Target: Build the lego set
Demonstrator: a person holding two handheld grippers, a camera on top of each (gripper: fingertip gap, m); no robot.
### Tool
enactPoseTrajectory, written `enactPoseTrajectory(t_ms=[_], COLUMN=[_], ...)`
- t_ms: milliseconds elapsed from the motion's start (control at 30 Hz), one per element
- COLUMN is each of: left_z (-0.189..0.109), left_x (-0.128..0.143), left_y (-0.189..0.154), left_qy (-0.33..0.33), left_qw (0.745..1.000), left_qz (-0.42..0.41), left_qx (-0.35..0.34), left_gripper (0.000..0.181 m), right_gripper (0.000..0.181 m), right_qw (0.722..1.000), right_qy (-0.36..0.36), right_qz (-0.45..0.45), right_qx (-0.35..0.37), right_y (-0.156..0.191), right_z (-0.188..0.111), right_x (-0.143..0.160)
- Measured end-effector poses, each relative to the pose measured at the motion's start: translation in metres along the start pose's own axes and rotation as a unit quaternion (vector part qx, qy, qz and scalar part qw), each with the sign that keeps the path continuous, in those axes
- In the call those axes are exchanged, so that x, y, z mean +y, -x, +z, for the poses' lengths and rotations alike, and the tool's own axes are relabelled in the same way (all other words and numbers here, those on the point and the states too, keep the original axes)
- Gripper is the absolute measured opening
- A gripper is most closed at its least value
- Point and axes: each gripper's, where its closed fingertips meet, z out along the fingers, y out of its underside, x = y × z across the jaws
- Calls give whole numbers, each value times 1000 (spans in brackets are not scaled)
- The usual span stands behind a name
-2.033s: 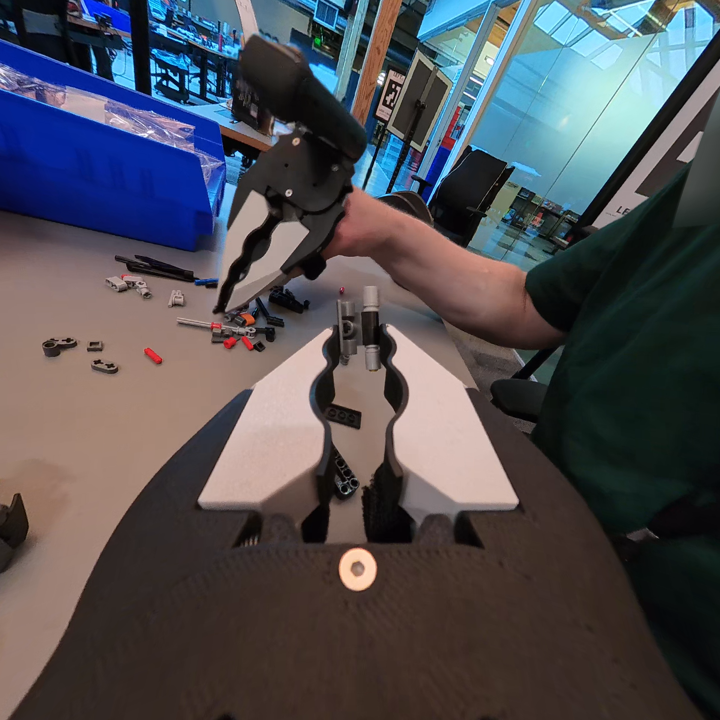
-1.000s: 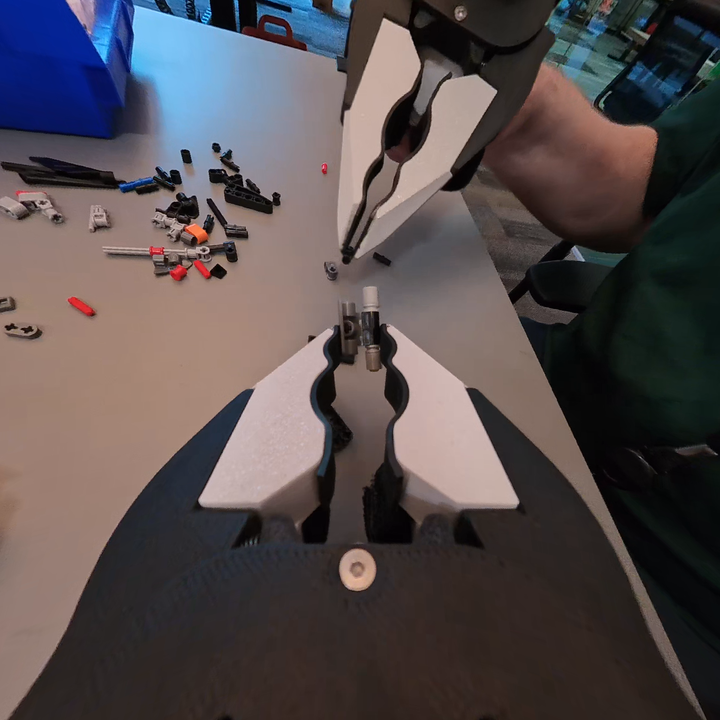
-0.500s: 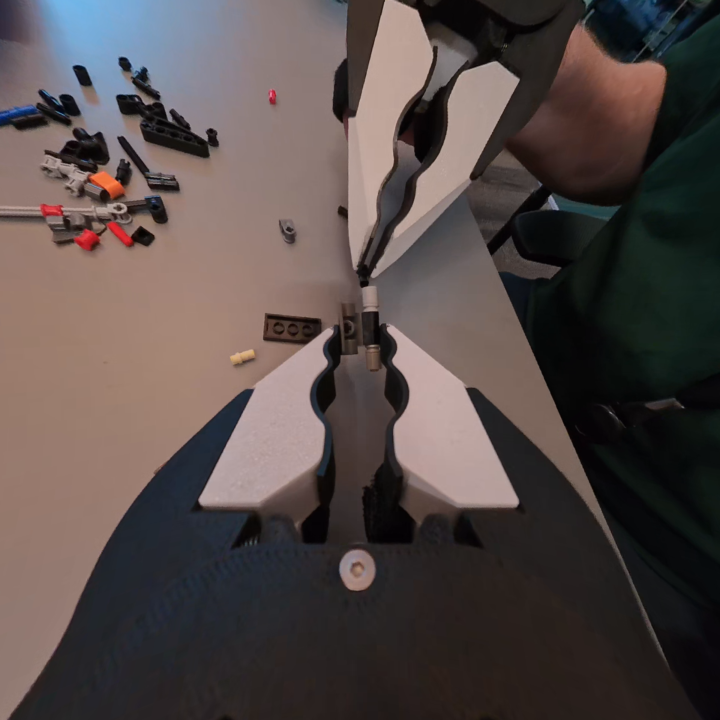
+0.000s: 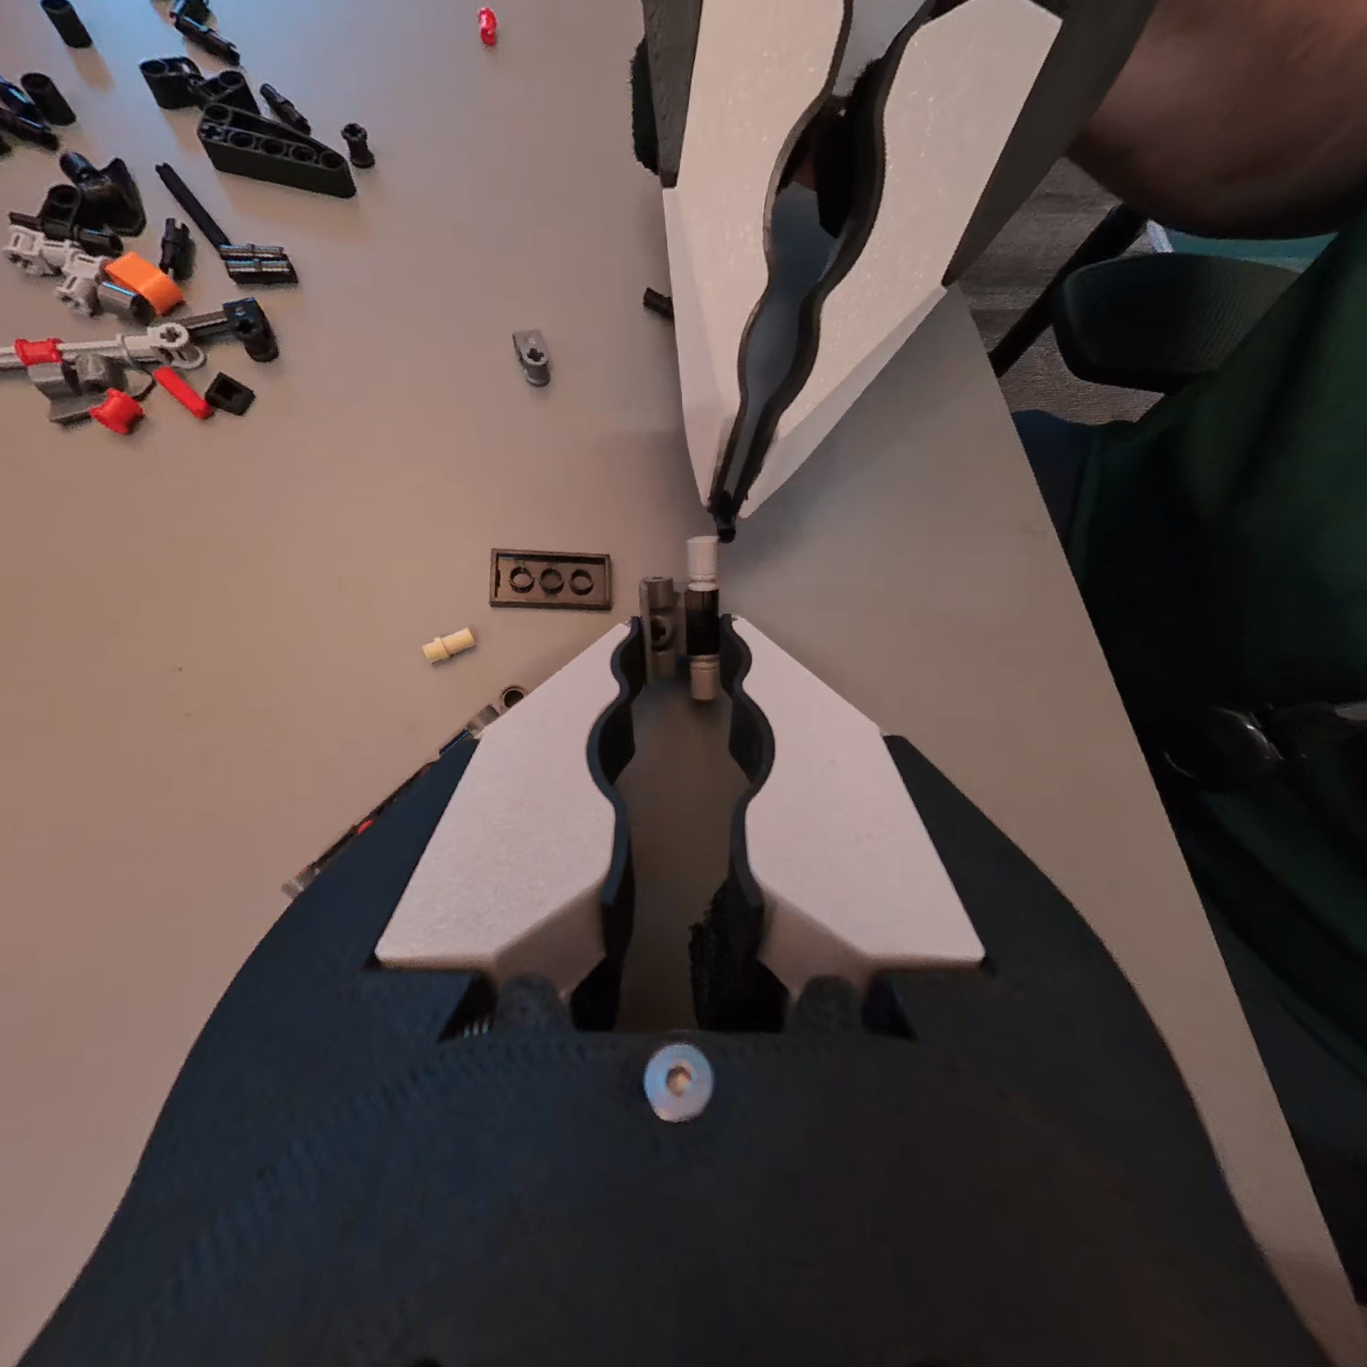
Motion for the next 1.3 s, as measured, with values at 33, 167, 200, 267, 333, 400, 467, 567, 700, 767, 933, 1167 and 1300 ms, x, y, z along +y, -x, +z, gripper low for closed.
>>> enactPoseTrajectory(t_ms=[33, 167, 200, 267, 333, 400, 467, 567, 700, 767, 933, 1167, 1300], left_z=[0, -2, -2, -3, -3, -3, -3, -6, -8, -10, -17, -17, -6], left_x=[-1, -3, -2, -3, -6, -6, -1, -2, -3, -3, -4, -18, -15], left_y=[3, 5, 3, 4, 2, 4, 10, 13, 18, 20, 26, 21, 25], left_qy=[-1, -8, -8, -10, -14, -17, -4, -4, -7, -10, -1, -5, 25], left_qw=[1000, 1000, 1000, 1000, 1000, 1000, 1000, 999, 998, 998, 994, 988, 982], left_qz=[3, -4, -4, 5, 1, -9, -5, -1, 1, 2, 23, 71, 91], left_qx=[-9, -13, -7, -15, -6, -6, -27, -44, -56, -63, -104, -138, -165], left_gripper=[18, 20, 20, 19, 18, 19, 23, 25, 28, 29, 34, 28, 27], right_gripper=[2, 2, 2, 2, 2, 2, 2, 2, 2, 2, 2, 2, 2], right_qw=[1000, 1000, 1000, 1000, 1000, 1000, 1000, 1000, 999, 999, 999, 999, 999], right_qy=[1, -1, -2, -1, 3, 3, 2, -5, -5, -3, -5, -7, -10], right_qz=[0, -1, -1, 4, 8, 5, 3, 19, 29, 27, 27, 35, 38], right_qx=[0, -2, -2, 1, 5, 8, 15, 22, 34, 40, 40, 38, 38], right_y=[0, 2, 2, 0, -3, -3, -3, -6, -12, -16, -18, -25, -30], right_z=[0, 0, 0, -1, -2, -5, -8, -9, -6, -6, -3, -1, -1], right_x=[0, -3, -3, -2, -1, -3, -3, 0, 2, 2, 1, 2, 1])
